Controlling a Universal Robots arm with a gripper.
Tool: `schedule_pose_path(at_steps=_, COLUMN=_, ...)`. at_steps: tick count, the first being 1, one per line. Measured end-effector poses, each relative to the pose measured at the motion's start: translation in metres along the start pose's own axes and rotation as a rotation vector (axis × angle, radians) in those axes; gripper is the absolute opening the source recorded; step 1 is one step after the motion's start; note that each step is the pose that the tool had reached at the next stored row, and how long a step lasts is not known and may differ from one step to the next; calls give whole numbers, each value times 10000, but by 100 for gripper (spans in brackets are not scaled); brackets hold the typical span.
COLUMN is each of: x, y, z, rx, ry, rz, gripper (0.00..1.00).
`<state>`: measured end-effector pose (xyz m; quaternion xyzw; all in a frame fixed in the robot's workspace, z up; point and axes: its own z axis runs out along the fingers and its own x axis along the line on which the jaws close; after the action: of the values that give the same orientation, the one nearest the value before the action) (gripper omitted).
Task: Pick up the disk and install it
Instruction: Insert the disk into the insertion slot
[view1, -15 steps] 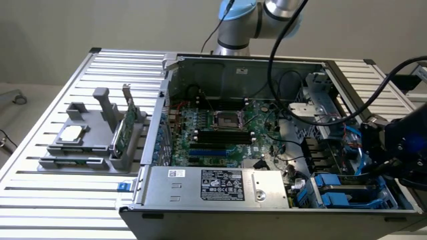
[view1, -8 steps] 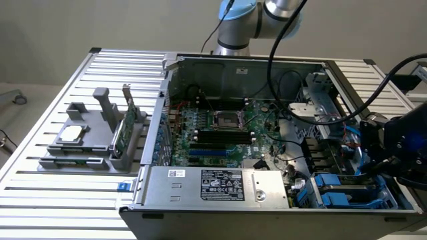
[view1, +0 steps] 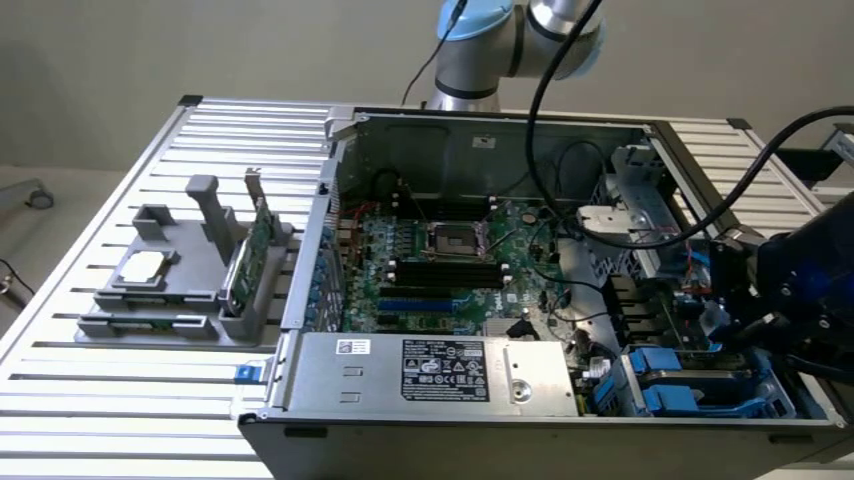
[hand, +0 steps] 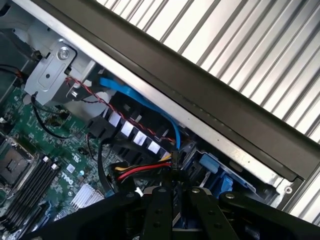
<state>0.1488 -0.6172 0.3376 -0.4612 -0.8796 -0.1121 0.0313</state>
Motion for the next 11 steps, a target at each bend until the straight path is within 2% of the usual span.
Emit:
schedule_pose_path(at_steps=3, x=22, y=-27, z=-10, rx=13, ry=-3, rz=7, gripper=16)
schedule_pose_path(at_steps=8, x=43, y=-32, z=-49, rx=76, ry=-94, rz=10, gripper=16)
schedule_pose_path(at_steps=11, x=44, y=-32, z=-54, rx=51, ry=-126, rz=182, gripper=16)
